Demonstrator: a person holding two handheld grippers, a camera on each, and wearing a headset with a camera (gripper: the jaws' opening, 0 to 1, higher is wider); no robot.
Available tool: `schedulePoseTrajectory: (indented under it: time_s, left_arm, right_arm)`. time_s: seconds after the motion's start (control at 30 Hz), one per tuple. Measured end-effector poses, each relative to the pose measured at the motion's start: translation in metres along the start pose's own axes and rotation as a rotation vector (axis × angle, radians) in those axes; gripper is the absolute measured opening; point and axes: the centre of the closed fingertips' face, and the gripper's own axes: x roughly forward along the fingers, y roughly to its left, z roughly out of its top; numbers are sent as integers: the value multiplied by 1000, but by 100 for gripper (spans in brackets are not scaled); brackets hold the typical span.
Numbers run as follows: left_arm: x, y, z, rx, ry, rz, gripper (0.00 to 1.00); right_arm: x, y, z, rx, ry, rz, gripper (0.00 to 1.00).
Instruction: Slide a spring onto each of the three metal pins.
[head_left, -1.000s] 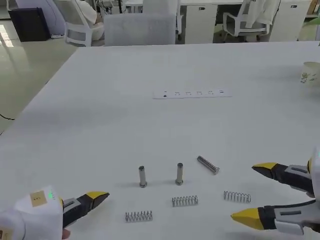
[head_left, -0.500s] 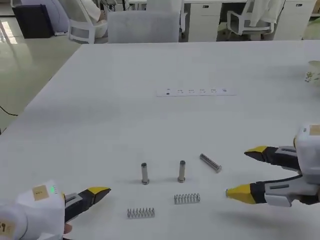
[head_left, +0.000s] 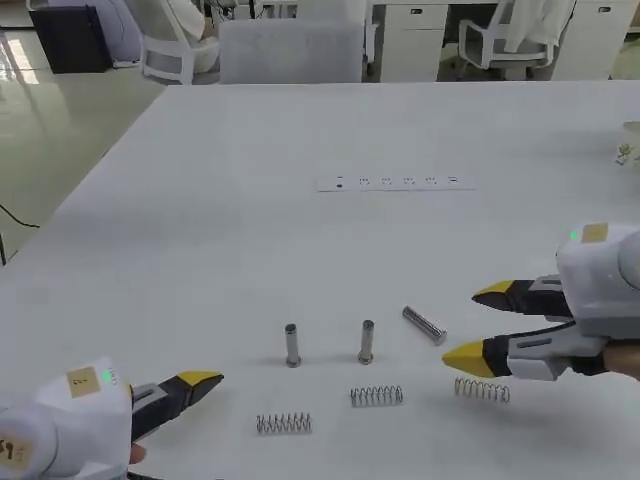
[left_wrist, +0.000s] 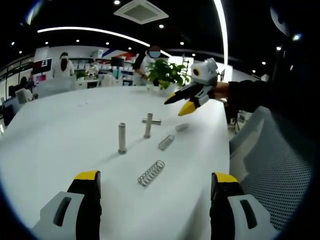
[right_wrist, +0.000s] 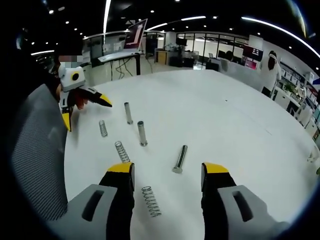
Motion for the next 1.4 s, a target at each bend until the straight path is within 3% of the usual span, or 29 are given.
schedulePoseTrajectory:
  time_s: [0.83, 1.4]
  left_arm:
    - [0, 0, -2, 1, 8, -5, 86]
    - [-1, 2, -2, -5, 7, 0, 86]
  right_arm:
    - [26, -29, 10, -48, 116, -31, 43]
    - [55, -26, 6, -44, 205, 4, 32]
